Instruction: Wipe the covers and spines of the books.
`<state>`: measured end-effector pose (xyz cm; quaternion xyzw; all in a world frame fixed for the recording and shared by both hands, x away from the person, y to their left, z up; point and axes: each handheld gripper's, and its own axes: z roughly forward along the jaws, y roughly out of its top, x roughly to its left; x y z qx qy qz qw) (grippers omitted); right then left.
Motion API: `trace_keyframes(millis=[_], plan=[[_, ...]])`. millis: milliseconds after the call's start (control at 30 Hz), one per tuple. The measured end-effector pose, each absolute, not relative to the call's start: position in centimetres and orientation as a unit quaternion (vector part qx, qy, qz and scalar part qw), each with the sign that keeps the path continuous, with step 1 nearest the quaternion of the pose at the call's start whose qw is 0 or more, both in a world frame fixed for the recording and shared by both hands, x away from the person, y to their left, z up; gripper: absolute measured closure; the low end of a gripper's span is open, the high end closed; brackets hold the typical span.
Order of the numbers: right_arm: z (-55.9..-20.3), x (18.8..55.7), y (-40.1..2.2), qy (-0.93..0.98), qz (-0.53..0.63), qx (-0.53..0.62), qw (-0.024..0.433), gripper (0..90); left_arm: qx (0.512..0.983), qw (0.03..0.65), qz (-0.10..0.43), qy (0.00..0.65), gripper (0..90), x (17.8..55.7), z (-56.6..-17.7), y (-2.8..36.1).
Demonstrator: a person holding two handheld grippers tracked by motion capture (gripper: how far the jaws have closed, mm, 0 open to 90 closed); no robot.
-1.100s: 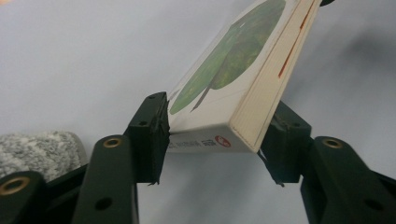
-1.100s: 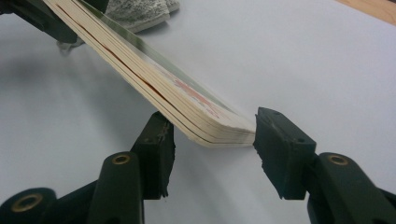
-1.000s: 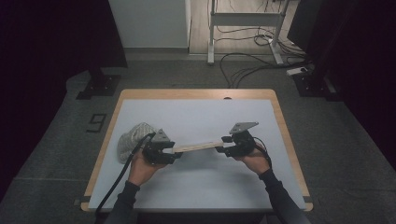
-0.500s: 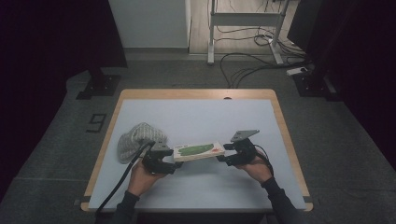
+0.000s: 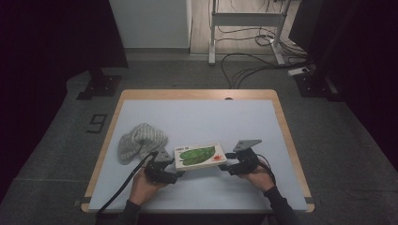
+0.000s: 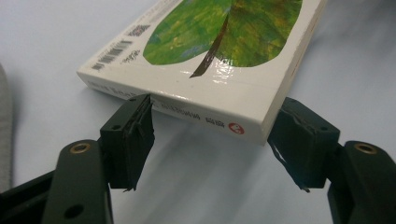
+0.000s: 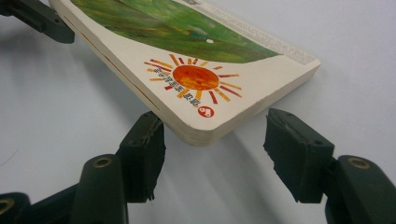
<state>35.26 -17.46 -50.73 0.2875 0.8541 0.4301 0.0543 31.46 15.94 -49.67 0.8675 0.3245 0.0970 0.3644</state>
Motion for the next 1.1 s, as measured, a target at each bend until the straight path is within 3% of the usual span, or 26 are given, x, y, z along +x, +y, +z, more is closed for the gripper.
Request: trace_keyframes(millis=[900, 1100], plan=[[-53.0, 34.1, -17.9, 0.860, 0.423, 0.276, 0.068, 36.4, 0.879, 0.348, 0.098, 0.312, 31.7, 30.6, -52.1, 15.4], [-52.5, 34.2, -18.5, 0.851, 0.438, 0.282, 0.067, 35.4, 0.877, 0.354, 0.091, 0.313, 28.1, 30.7, -51.7, 15.9]])
